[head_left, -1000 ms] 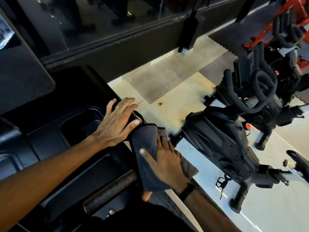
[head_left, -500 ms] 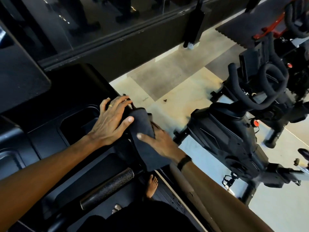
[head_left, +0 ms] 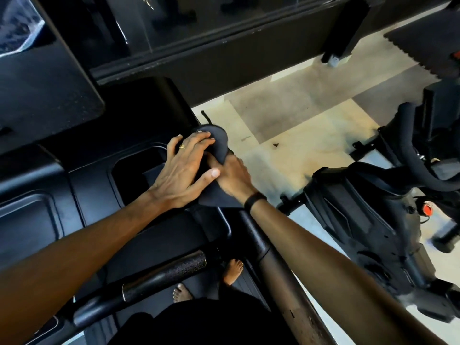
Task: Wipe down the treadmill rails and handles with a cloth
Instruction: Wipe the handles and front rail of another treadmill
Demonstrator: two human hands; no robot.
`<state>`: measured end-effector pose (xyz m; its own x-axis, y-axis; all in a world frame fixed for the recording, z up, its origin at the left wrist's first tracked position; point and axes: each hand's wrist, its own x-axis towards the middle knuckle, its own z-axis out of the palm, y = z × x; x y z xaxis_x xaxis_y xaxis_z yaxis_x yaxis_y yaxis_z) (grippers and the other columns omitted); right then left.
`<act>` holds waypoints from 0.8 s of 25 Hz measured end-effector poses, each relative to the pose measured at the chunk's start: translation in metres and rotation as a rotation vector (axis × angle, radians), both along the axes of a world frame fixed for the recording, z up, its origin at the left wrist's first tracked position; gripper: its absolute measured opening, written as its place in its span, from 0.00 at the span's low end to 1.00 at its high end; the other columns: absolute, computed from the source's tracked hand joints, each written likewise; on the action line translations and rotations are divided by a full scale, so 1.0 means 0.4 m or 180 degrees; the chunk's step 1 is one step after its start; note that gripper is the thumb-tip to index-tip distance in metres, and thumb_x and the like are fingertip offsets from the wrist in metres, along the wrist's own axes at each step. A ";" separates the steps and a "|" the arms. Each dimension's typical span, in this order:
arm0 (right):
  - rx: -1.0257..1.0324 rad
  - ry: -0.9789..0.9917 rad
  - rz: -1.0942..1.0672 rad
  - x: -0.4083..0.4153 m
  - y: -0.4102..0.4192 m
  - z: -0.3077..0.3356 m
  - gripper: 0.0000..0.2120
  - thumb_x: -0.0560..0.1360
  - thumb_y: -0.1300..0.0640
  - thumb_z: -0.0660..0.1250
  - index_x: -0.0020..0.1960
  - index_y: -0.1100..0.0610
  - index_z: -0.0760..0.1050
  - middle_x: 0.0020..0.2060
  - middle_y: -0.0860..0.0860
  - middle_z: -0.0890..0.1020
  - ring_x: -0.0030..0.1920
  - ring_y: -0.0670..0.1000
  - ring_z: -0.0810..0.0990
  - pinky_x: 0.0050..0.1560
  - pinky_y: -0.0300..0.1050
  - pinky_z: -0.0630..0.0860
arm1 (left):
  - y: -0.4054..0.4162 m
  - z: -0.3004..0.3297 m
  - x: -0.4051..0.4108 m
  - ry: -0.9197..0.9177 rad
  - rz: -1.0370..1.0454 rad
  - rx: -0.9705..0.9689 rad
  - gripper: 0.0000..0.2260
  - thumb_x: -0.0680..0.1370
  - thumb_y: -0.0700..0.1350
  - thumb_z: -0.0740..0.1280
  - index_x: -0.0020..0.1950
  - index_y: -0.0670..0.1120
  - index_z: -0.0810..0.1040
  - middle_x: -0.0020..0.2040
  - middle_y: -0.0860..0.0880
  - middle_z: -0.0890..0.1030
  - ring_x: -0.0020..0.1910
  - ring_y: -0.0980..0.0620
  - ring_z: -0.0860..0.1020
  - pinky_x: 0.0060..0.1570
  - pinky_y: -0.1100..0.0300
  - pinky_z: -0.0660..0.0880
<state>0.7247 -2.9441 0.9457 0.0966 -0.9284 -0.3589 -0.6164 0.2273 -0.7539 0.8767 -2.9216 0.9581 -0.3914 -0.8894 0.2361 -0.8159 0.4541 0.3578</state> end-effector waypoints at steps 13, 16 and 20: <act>0.0022 -0.0004 -0.0321 -0.082 0.153 -0.041 0.26 0.73 0.27 0.58 0.41 0.50 0.70 0.34 0.49 0.75 0.37 0.54 0.75 0.37 0.50 0.66 | 0.011 0.018 -0.001 -0.0283 -0.0845 -0.0059 0.35 0.81 0.65 0.47 0.73 0.39 0.67 0.74 0.42 0.67 0.75 0.46 0.64 0.74 0.49 0.47; -0.0048 0.0478 -0.0372 -0.115 0.238 -0.023 0.29 0.76 0.28 0.57 0.51 0.55 0.74 0.45 0.56 0.81 0.45 0.59 0.78 0.45 0.55 0.74 | 0.008 0.024 -0.014 -0.0262 -0.1237 -0.0100 0.31 0.81 0.62 0.49 0.73 0.41 0.68 0.75 0.43 0.66 0.76 0.46 0.63 0.73 0.47 0.50; -0.0331 0.0879 -0.0577 -0.136 0.365 -0.011 0.30 0.76 0.28 0.55 0.63 0.51 0.73 0.56 0.54 0.81 0.54 0.59 0.79 0.55 0.57 0.76 | 0.028 0.013 -0.095 -0.0037 -0.1851 -0.0033 0.28 0.82 0.59 0.48 0.71 0.41 0.69 0.74 0.44 0.67 0.75 0.46 0.63 0.71 0.45 0.55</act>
<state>0.6703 -2.7982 0.9413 -0.1610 -0.9545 -0.2511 -0.7571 0.2827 -0.5890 0.8387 -2.9106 0.9632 -0.8176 -0.5250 0.2364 -0.4351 0.8323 0.3436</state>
